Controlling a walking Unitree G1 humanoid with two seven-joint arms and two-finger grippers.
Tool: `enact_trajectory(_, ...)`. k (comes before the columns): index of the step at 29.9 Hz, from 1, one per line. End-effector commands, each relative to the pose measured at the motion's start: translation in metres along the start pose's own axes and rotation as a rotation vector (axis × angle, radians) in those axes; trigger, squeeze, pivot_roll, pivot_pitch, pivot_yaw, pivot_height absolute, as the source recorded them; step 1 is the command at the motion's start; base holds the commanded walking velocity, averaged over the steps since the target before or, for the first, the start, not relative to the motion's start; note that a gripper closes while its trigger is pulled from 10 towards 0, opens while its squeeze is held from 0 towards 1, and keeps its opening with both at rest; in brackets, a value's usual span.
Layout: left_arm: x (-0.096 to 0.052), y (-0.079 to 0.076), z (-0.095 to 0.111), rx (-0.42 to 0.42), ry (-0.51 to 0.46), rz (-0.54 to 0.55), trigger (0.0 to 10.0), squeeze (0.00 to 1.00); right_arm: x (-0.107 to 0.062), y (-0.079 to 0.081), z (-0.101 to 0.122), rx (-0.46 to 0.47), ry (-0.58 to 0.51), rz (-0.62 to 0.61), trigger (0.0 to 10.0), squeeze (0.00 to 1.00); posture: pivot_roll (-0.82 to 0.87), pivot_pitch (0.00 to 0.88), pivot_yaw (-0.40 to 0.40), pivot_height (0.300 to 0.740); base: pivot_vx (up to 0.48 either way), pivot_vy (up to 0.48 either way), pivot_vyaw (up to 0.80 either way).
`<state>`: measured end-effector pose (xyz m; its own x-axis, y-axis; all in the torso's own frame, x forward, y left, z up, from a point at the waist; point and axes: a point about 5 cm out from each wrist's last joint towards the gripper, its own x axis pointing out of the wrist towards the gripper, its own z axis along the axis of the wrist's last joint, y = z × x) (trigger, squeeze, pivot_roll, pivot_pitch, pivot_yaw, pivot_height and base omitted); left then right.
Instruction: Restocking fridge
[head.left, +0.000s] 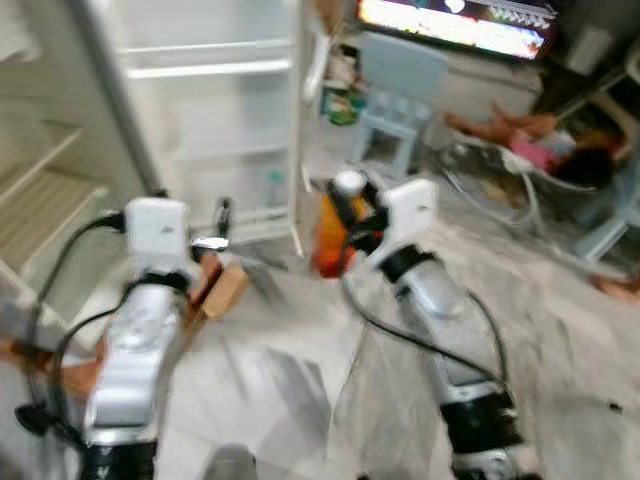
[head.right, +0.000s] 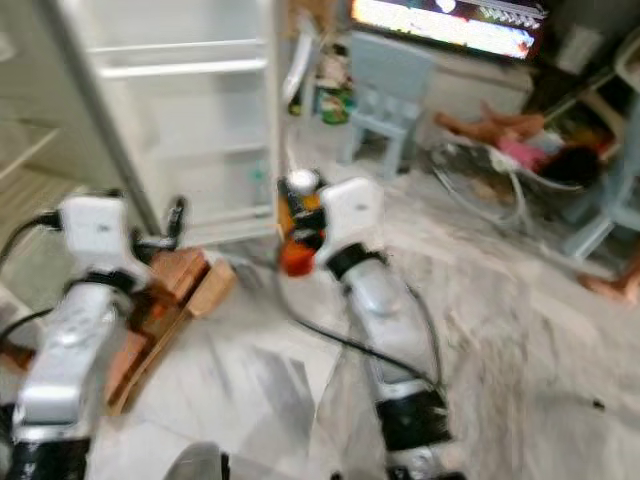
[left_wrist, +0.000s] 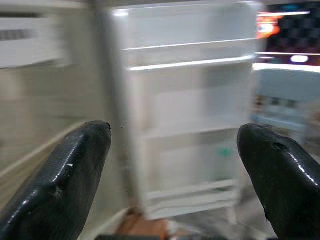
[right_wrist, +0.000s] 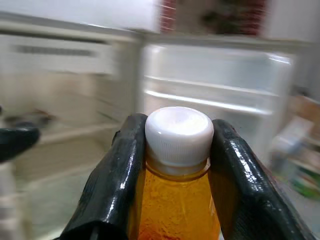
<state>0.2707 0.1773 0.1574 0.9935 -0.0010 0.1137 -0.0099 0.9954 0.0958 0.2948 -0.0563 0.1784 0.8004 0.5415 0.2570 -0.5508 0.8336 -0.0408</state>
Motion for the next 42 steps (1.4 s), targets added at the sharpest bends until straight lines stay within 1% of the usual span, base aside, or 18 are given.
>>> enact_trajectory(1,-0.002,-0.013,0.000,-0.039,0.001,-0.055,10.0,0.00,-0.006,-0.012,0.002,-0.015,-0.008,-0.054,10.0,0.00,0.15,0.033,-0.079,0.740,0.000,0.000,0.00)
enact_trajectory(3,-0.005,-0.017,0.001,-0.078,0.001,-0.105,10.0,0.00,-0.008,-0.012,0.000,-0.007,-0.003,-0.065,10.0,0.00,0.15,0.033,-0.077,0.740,0.142,0.000,0.00)
enact_trajectory(4,-0.005,-0.017,0.001,-0.086,-0.001,-0.110,10.0,0.00,-0.008,-0.012,-0.001,-0.008,-0.001,-0.066,10.0,0.00,0.15,0.033,-0.077,0.740,0.322,0.000,0.00)
enact_trajectory(7,-0.006,-0.013,-0.001,-0.076,0.003,-0.083,10.0,0.00,-0.009,-0.013,-0.002,-0.021,0.001,-0.073,10.0,0.00,0.14,0.040,-0.081,0.740,0.394,0.240,0.00)
enact_trajectory(10,-0.006,-0.013,-0.002,-0.079,0.003,-0.088,10.0,0.00,-0.009,-0.016,-0.001,-0.035,-0.001,-0.085,10.0,0.00,0.14,0.043,-0.082,0.740,0.414,0.080,0.00)
enact_trajectory(15,-0.006,-0.017,0.000,-0.083,-0.007,-0.101,10.0,0.00,-0.010,-0.025,-0.001,-0.066,0.005,-0.142,10.0,0.00,0.13,0.046,-0.092,0.740,0.426,0.000,0.00)
enact_trajectory(17,-0.006,-0.017,0.001,-0.085,-0.008,-0.100,10.0,0.00,-0.010,-0.026,-0.001,-0.070,0.006,-0.145,10.0,0.00,0.13,0.046,-0.092,0.740,0.428,0.000,0.00)
enact_trajectory(19,-0.006,-0.021,0.002,-0.116,-0.022,-0.119,10.0,0.00,-0.011,-0.026,-0.001,-0.072,0.010,-0.145,10.0,0.00,0.13,0.048,-0.097,0.740,0.428,0.000,0.00)
enact_trajectory(24,-0.006,-0.024,0.001,-0.112,-0.014,-0.112,10.0,0.00,-0.011,-0.026,-0.002,-0.073,0.018,-0.130,10.0,0.00,0.12,0.052,-0.101,0.740,0.428,0.000,0.00)
enact_trajectory(29,-0.005,-0.024,0.001,-0.127,-0.013,-0.111,10.0,0.00,-0.011,-0.025,-0.002,-0.074,0.023,-0.119,10.0,0.00,0.12,0.056,-0.103,0.740,0.425,0.000,0.00)
enact_trajectory(31,-0.003,-0.024,0.001,-0.150,-0.003,-0.100,10.0,0.00,-0.011,-0.025,-0.003,-0.070,0.026,-0.115,10.0,0.00,0.12,0.056,-0.105,0.740,0.382,0.285,0.00)
enact_trajectory(34,-0.003,-0.023,0.001,-0.154,-0.003,-0.091,10.0,0.00,-0.011,-0.025,-0.003,-0.070,0.027,-0.109,10.0,0.00,0.12,0.056,-0.105,0.740,0.310,0.366,0.00)
enact_trajectory(40,-0.004,-0.021,-0.002,-0.145,0.020,-0.066,10.0,0.00,-0.012,-0.022,-0.004,-0.076,0.030,-0.077,10.0,0.00,0.12,0.054,-0.109,0.740,0.000,0.459,0.00)
enact_trajectory(42,-0.007,-0.018,-0.004,-0.123,0.024,-0.054,10.0,0.00,-0.013,-0.021,-0.005,-0.074,0.029,-0.075,10.0,0.00,0.13,0.050,-0.105,0.740,0.000,0.480,0.00)
